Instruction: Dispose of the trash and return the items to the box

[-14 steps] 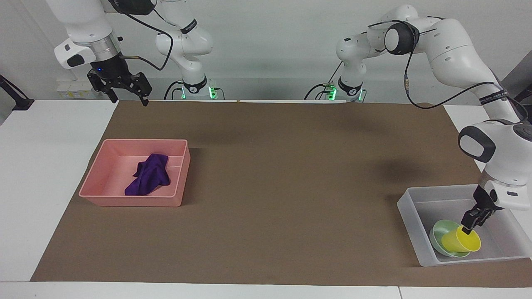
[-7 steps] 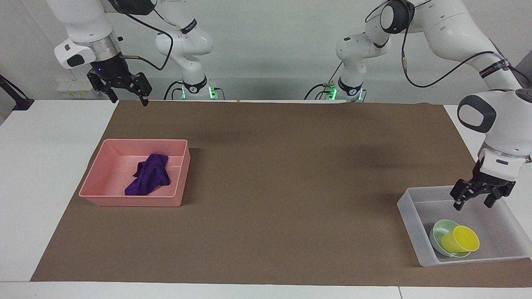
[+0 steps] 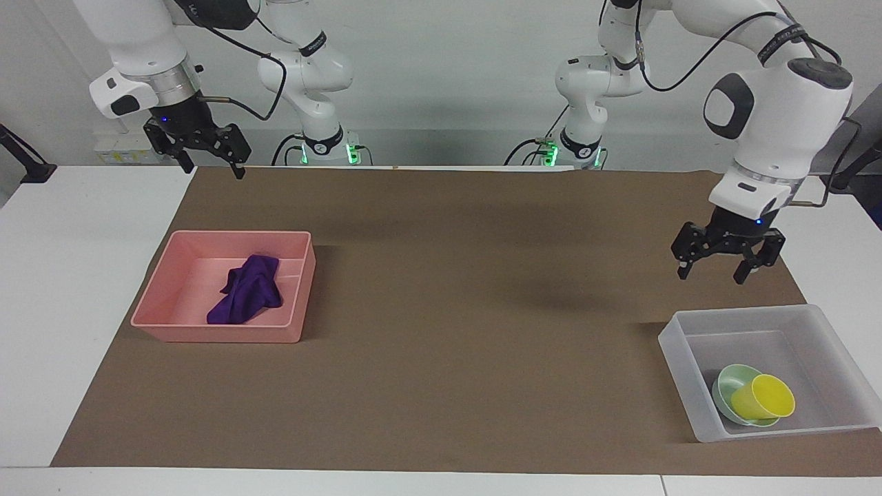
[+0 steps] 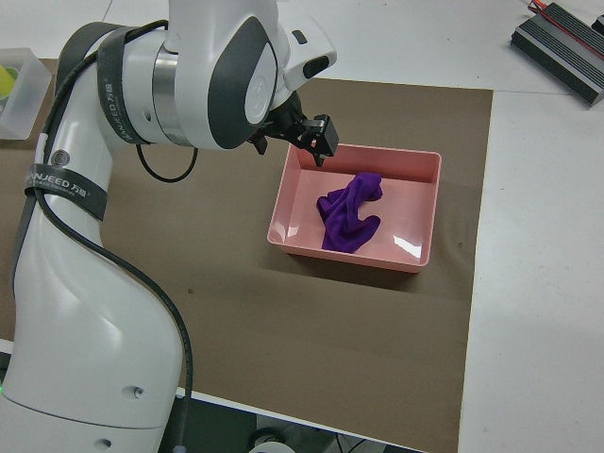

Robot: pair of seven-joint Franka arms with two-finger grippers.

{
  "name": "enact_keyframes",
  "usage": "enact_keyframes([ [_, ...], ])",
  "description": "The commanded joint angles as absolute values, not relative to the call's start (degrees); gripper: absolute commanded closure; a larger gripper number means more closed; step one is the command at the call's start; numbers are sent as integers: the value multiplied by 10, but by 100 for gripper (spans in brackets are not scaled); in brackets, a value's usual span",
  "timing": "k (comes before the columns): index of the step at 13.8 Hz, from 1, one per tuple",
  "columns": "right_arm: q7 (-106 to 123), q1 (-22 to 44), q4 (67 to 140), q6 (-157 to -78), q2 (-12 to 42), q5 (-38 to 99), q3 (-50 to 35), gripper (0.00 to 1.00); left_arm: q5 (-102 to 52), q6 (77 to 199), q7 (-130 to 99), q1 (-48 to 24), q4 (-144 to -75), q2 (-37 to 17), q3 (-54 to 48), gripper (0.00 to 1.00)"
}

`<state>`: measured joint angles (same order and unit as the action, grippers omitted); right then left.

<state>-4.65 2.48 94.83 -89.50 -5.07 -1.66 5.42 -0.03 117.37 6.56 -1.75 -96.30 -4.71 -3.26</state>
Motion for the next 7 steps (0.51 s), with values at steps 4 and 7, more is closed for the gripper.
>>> enact_keyframes([
  [4,-39,35,940,-889,-46,-24,62,0,-1,1022,47,-34,-929,19,-26,0],
  [7,-40,38,942,-890,-49,-24,58,0,0,933,47,-32,-847,-12,-23,0],
])
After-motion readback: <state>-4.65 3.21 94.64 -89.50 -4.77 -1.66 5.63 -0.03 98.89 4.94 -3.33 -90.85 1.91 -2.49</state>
